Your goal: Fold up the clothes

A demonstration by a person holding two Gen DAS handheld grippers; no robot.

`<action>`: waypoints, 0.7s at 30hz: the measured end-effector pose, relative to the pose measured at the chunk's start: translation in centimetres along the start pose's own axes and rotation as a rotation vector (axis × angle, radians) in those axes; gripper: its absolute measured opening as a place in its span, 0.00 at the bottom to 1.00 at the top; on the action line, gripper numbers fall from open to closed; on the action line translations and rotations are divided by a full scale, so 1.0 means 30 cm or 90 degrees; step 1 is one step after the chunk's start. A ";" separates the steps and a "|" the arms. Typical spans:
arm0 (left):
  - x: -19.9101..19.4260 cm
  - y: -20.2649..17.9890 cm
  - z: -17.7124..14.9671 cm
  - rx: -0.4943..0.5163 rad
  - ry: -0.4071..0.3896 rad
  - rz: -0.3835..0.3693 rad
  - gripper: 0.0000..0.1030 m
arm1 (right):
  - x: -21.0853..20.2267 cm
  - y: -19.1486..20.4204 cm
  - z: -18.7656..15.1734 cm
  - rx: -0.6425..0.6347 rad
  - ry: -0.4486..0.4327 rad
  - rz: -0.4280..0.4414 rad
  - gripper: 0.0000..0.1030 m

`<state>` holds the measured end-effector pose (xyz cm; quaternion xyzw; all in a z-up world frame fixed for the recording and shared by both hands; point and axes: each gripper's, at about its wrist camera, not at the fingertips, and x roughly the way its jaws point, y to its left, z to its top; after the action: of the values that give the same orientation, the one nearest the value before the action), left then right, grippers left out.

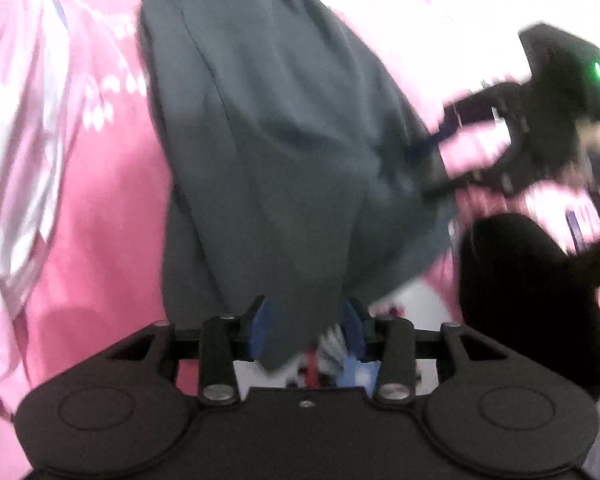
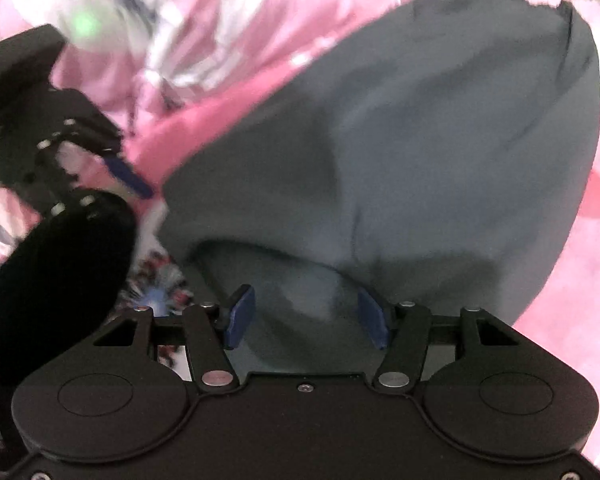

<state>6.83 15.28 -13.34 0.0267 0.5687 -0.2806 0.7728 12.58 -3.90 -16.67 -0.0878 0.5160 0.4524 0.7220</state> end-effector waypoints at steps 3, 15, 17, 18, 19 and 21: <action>0.066 -0.034 0.026 0.035 -0.001 0.010 0.37 | 0.074 0.043 0.004 -0.033 0.033 0.020 0.55; 0.112 -0.056 0.025 0.023 0.007 -0.007 0.37 | 0.155 0.237 -0.124 -0.218 0.024 -0.154 0.28; 0.136 -0.038 0.031 0.018 0.003 -0.001 0.37 | 0.137 0.241 -0.132 -0.212 -0.005 -0.173 0.02; 0.147 -0.035 0.035 0.014 0.001 0.001 0.38 | 0.121 0.246 -0.135 -0.216 -0.021 -0.184 0.02; 0.154 -0.035 0.037 0.011 -0.001 0.004 0.38 | 0.109 0.254 -0.138 -0.220 -0.029 -0.187 0.02; 0.157 -0.024 0.038 0.003 -0.003 0.009 0.38 | 0.090 0.272 -0.147 -0.233 -0.027 -0.187 0.01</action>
<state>8.42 12.38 -16.94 0.0323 0.5657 -0.2765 0.7762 3.73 -0.29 -18.11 -0.2820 0.3920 0.4306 0.7625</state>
